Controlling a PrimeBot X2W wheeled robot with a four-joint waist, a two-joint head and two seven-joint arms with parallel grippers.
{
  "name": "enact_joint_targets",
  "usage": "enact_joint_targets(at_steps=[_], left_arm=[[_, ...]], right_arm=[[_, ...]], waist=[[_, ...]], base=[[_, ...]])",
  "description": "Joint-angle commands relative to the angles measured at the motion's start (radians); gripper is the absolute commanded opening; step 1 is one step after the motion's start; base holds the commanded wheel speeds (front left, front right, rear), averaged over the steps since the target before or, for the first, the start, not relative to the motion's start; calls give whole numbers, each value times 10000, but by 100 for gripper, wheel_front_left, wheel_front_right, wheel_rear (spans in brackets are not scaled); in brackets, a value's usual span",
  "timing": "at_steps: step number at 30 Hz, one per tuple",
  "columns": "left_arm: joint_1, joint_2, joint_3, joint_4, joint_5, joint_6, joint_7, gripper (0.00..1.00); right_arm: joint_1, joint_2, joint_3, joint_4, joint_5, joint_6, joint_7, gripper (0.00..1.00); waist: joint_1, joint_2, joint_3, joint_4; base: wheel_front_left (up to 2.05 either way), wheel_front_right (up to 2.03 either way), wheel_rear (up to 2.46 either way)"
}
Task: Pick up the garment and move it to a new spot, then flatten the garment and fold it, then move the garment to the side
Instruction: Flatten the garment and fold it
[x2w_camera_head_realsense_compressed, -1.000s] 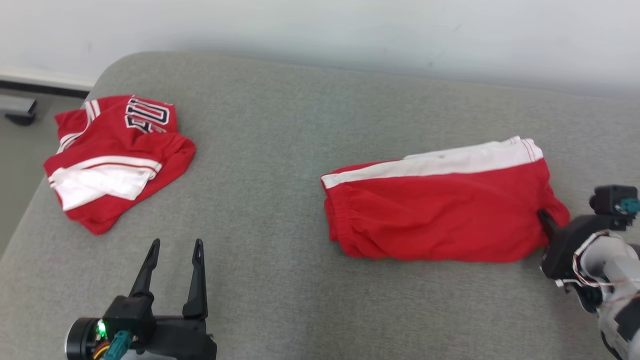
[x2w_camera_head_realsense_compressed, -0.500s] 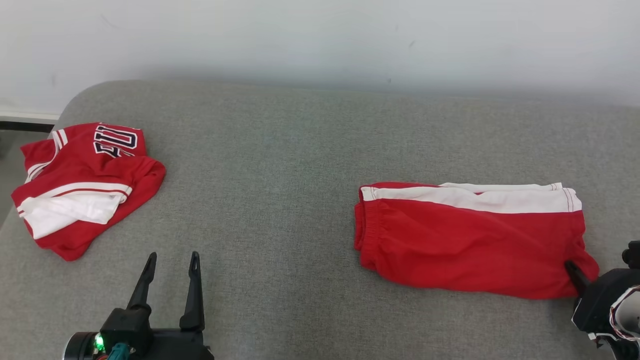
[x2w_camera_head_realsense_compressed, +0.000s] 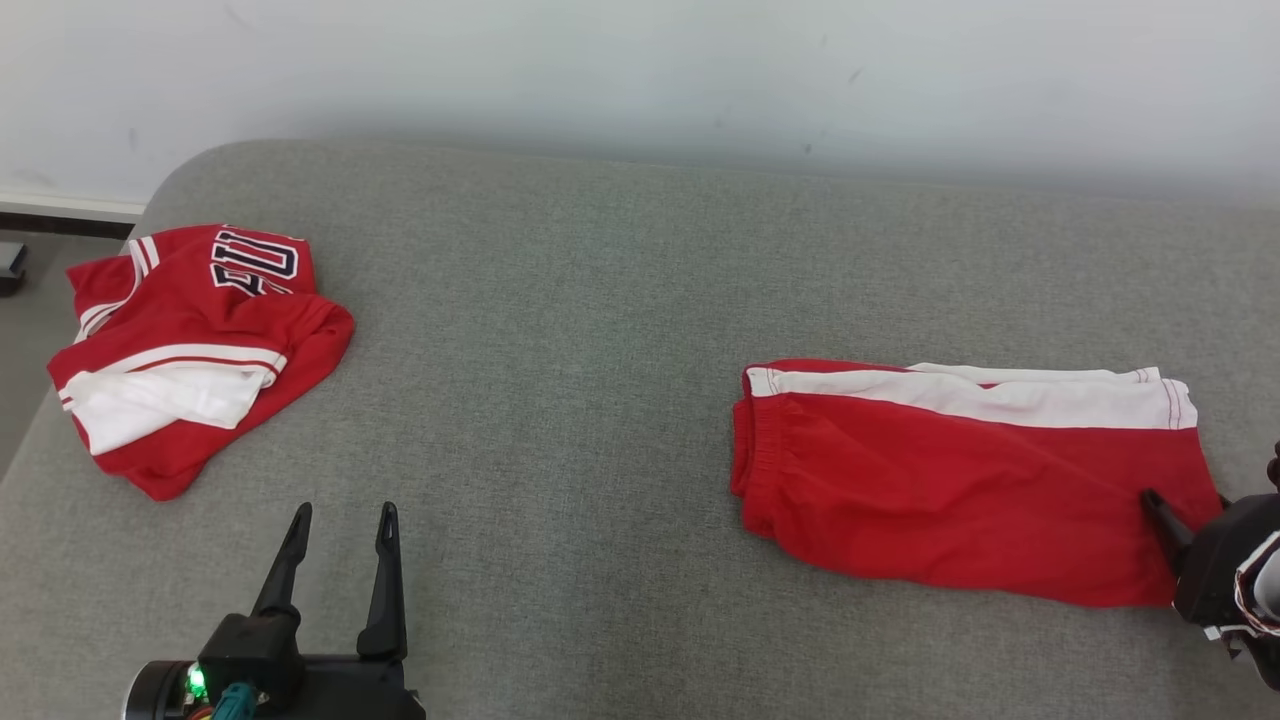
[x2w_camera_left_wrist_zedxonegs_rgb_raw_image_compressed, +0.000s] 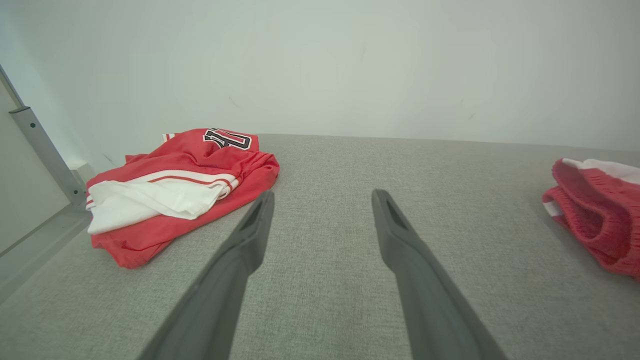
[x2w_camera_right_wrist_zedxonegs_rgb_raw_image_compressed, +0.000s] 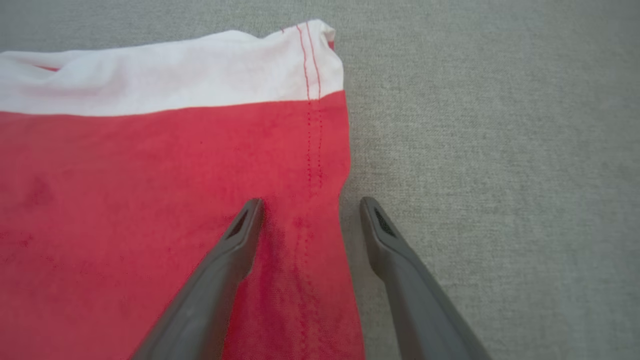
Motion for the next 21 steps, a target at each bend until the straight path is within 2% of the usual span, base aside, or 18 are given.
enact_joint_targets(at_steps=[1,4,5,7,14,21], left_arm=[[-49,-36,45,23,69,-27,-33,100],[12,-49,113,19,79,-23,-33,100],[25,-57,130,24,86,-28,-33,100],[48,-66,167,28,95,-42,-33,100],[107,-81,271,102,161,-36,-33,100],[228,13,234,330,412,-87,-33,100]], right_arm=[[-81,168,3,225,-42,-22,187,100],[1,420,-42,338,179,-20,507,100],[44,454,3,334,187,-20,606,60],[117,553,-8,275,318,-20,727,0],[122,386,-149,464,506,-29,885,0],[96,-126,-312,1017,399,-23,577,0]], waist=[[0,0,26,86],[0,0,21,123],[0,0,22,133],[0,0,20,134],[0,0,-79,35],[0,0,-467,-53]], base=[[0,0,0],[0,0,0],[0,0,0],[0,0,0],[0,0,0],[0,0,0]])
